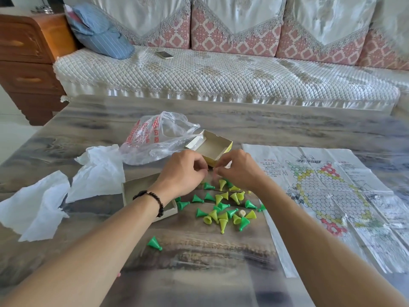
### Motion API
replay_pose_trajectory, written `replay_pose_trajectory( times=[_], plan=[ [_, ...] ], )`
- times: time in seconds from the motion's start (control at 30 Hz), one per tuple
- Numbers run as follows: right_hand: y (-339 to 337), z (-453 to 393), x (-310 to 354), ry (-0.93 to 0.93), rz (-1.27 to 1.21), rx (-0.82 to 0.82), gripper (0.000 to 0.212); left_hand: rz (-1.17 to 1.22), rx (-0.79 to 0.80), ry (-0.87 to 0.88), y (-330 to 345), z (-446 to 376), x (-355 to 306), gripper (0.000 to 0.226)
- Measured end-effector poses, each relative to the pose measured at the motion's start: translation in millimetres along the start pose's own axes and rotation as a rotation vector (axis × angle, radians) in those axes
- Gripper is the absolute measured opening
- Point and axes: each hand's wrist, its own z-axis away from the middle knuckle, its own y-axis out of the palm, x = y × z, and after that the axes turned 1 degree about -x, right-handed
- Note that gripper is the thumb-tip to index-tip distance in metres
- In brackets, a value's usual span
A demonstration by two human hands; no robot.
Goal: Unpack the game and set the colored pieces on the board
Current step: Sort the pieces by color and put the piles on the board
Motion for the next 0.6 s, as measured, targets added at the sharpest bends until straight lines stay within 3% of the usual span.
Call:
replay_pose_trajectory(
  times=[0.27,0.6],
  plan=[
    [11,38,60,-0.084,-0.170,-0.036,0.015,0.159,-0.116,0.013,-40,80,12,0.007],
    [75,110,133,-0.192,-0.187,0.147,0.010,0.166,-0.213,-0.194,-85,187,63,0.012]
  ],
)
